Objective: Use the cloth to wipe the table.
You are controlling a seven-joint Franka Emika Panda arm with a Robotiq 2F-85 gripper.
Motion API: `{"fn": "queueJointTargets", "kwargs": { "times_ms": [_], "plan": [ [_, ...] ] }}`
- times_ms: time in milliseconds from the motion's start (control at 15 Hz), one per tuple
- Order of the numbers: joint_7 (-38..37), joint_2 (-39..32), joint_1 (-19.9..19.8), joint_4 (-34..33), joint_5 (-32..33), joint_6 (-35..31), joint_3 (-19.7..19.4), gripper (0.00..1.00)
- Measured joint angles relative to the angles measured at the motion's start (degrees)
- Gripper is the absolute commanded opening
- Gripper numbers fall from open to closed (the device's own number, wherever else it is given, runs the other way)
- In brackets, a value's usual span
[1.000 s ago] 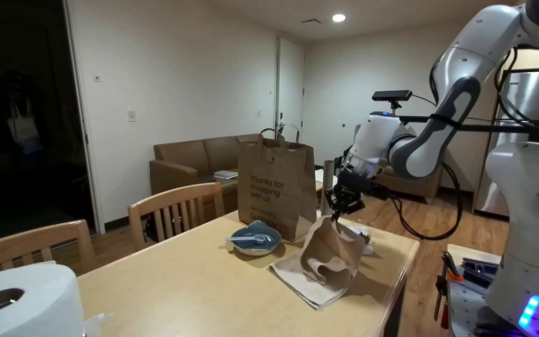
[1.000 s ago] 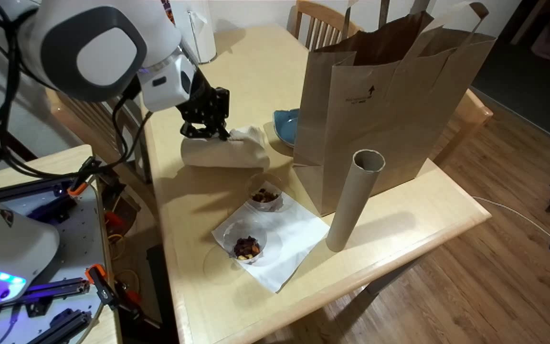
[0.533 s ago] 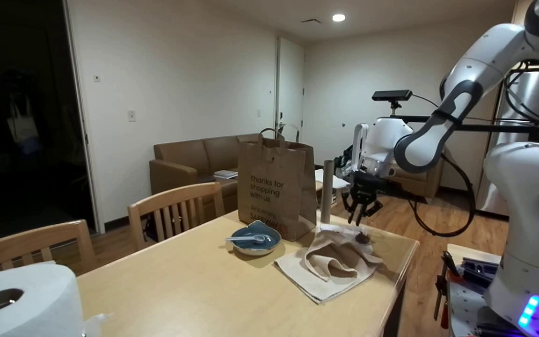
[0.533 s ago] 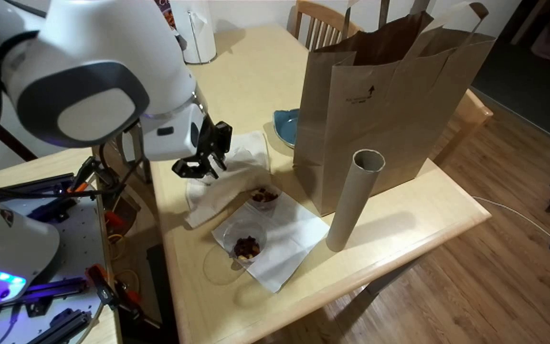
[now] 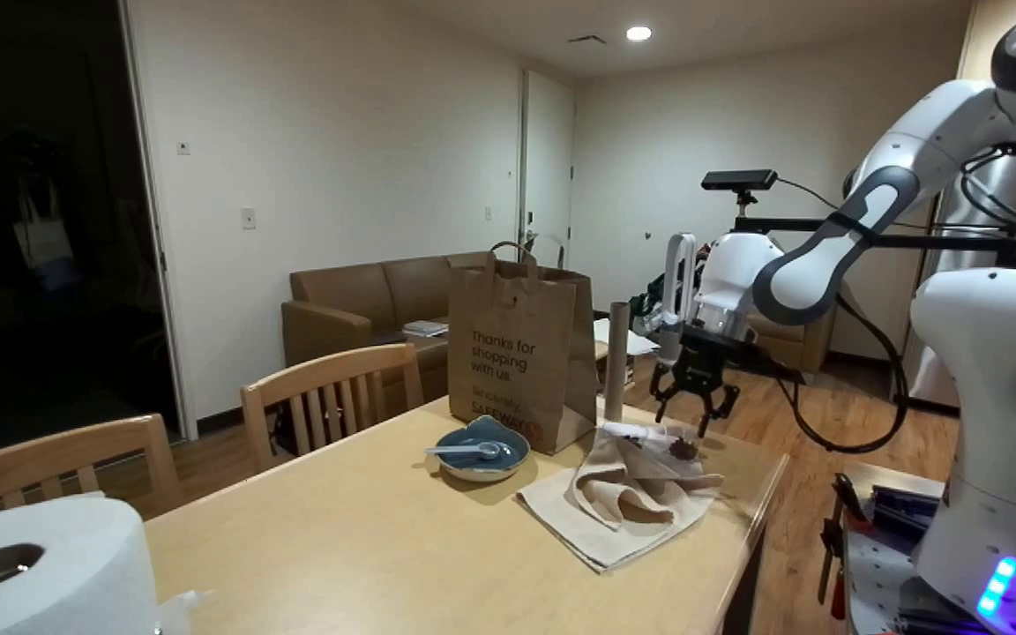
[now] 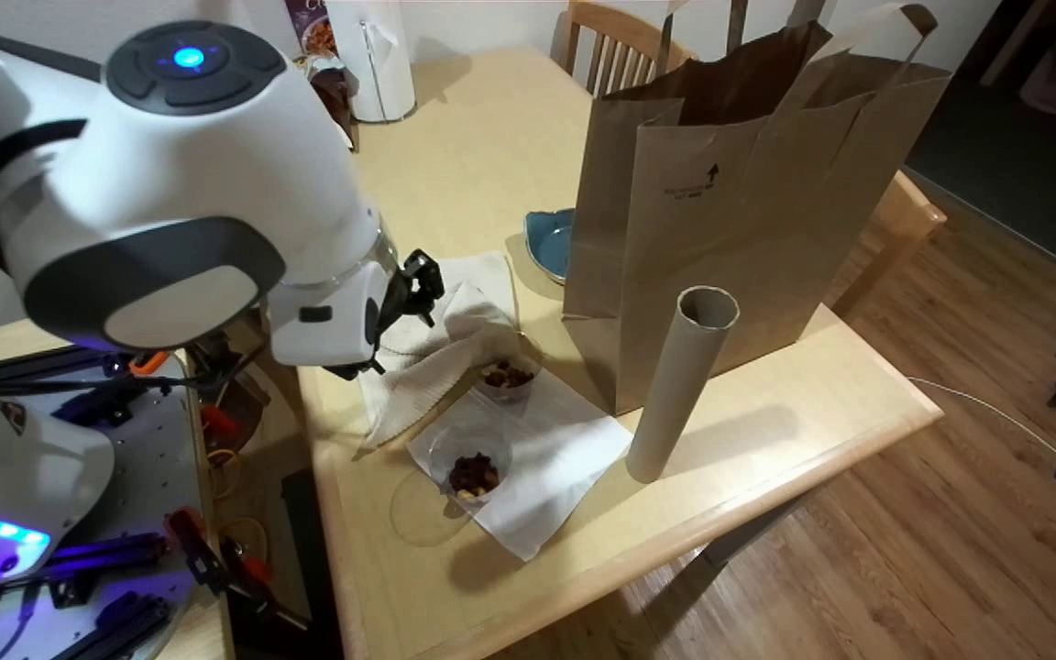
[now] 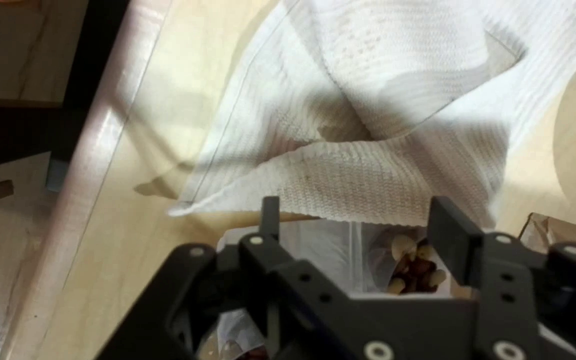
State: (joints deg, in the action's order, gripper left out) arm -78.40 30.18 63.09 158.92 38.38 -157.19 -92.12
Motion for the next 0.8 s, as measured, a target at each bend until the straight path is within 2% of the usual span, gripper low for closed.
{"fn": "queueJointTargets", "kwargs": {
  "times_ms": [200,533,667,800],
  "plan": [
    [0.0,3.5,0.2,0.0,0.8,1.9,4.7,1.0],
    [-1.1,11.5,3.1,0.0,-0.6,12.4,15.7,1.0],
    [-1.9,12.2,4.5,0.0,-1.3,14.0,17.4,1.0],
    [-1.9,12.2,4.7,0.0,-1.5,14.2,17.4,1.0]
  ]
}}
